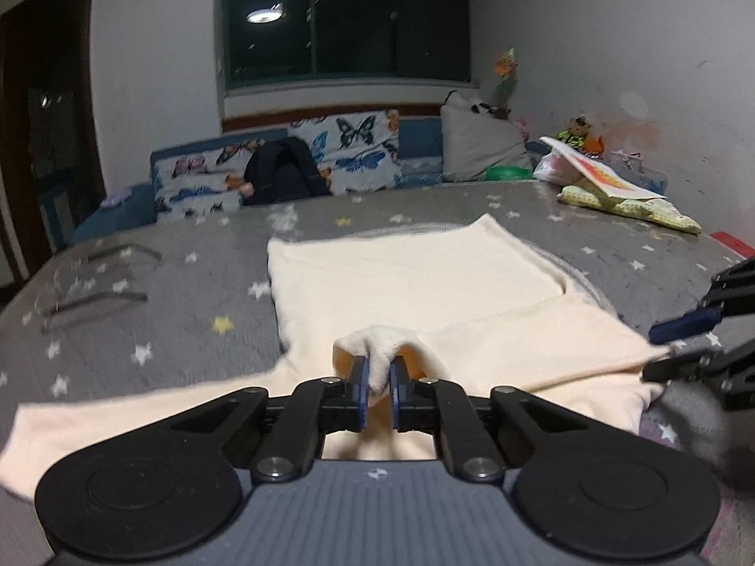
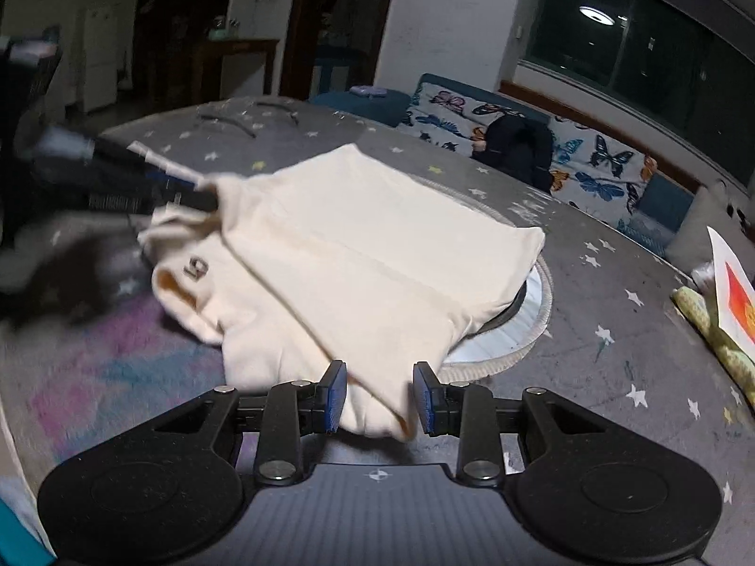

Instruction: Fold clothes

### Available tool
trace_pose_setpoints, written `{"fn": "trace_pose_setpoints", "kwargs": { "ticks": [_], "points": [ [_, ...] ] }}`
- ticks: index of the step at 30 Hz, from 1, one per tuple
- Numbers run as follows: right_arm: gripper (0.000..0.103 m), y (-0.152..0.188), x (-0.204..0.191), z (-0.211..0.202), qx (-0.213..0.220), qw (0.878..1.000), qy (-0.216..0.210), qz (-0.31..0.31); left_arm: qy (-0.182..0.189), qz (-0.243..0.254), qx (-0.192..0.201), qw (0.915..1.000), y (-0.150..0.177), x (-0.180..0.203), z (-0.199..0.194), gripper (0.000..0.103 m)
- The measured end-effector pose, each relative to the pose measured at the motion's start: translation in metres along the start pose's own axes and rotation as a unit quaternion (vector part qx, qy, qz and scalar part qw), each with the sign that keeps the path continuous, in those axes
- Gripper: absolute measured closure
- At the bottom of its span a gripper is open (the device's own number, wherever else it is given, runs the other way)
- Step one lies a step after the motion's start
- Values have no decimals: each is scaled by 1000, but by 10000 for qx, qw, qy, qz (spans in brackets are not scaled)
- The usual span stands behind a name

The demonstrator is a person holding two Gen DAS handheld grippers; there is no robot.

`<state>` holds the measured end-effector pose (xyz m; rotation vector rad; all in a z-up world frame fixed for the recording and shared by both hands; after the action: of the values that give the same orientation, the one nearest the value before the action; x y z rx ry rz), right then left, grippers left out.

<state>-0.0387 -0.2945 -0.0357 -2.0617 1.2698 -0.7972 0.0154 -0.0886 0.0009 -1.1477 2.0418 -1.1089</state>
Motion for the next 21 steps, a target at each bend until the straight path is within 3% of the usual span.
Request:
{"fn": "trace_pose_setpoints", "kwargs": {
  "ticks": [6, 8, 13, 17, 20, 21],
  "points": [
    [73, -1, -4, 3, 57, 9999, 119, -99, 77, 400, 317, 9987, -30, 11, -5, 97],
    [85, 0, -6, 7, 42, 9995, 220, -221, 119, 536, 432, 9976, -40, 17, -7, 97],
    [97, 2, -3, -6, 277, 9978, 529, -271, 160, 891, 913, 9917, -55, 25, -20, 97],
    [97, 8, 5, -24, 309, 9977, 575, -163, 220, 973, 633, 9930, -34, 21, -14, 84],
    [94, 21, 0, -19, 59, 9986, 366, -376, -63, 965, 161, 9952, -7, 13, -1, 82],
    [92, 25, -2, -18, -24, 9986, 296, -447, -119, 936, 65, 9955, -1, 10, 0, 76]
  ]
}}
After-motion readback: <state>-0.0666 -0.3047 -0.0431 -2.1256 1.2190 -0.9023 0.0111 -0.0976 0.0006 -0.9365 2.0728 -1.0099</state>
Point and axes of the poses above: each gripper's, at about its wrist camera, not at the fingertips, and z roughly the way its jaws point, x to its right, y to its underside, the point moved 6 cm from there along z, roughly the way its jaws point, and after that the axes turned 1 degree about -y, right-handed, at the moved point
